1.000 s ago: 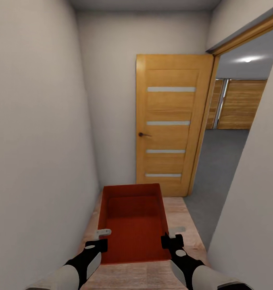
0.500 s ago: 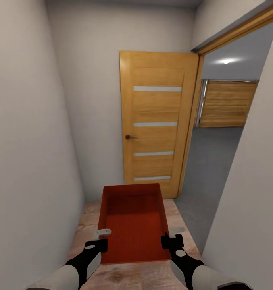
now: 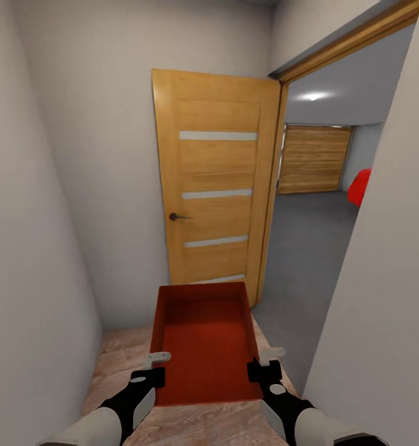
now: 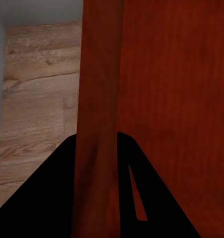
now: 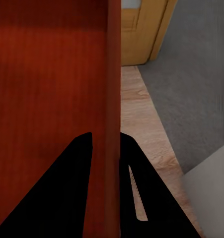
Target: Move the two storage containers from the living room to the garage. In the garage, place one container on the floor and stack the other container on top of it (either order is fine).
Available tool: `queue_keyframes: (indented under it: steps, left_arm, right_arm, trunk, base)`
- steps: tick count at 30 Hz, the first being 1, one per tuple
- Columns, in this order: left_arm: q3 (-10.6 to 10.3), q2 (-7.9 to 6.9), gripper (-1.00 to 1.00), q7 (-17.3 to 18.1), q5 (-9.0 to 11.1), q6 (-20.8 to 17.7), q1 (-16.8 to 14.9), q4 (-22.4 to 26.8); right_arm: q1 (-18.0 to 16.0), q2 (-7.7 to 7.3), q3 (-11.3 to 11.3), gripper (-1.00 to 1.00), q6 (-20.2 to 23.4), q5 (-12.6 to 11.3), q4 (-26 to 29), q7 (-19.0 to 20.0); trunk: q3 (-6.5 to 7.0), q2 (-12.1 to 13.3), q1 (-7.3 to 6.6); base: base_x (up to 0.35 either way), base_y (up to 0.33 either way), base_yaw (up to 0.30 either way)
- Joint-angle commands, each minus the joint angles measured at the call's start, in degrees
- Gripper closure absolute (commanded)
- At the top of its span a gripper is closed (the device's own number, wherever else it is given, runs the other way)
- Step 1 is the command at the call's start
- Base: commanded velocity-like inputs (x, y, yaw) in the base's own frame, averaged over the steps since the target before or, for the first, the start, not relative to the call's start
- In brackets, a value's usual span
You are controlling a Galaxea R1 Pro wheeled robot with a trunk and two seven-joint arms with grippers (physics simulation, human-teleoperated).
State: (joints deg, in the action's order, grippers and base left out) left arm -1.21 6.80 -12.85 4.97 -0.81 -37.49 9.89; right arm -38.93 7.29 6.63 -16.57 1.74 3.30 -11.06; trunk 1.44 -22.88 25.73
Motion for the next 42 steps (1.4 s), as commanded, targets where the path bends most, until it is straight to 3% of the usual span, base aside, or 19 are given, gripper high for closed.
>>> queue_keyframes:
  steps: [1,42]
  left_arm:
    - [2.79,-5.13,1.00,-0.42,5.05,-0.16,-0.04,0.39]
    - [2.79,-5.13,1.00,-0.42,5.05,-0.16,-0.04,0.32]
  right_arm:
    - [-0.01,-0.26,-3.57,1.00,0.05,0.10,-0.14,-0.19]
    - [-0.01,-0.26,-3.55,1.00,0.05,0.10,-0.14,-0.19]
  trunk:
    - [-0.02,-0.04,0.05]
    - [-0.02,-0.04,0.05]
  base:
    - [0.322,0.167,-0.283]
    - [0.321,0.170,-0.283]
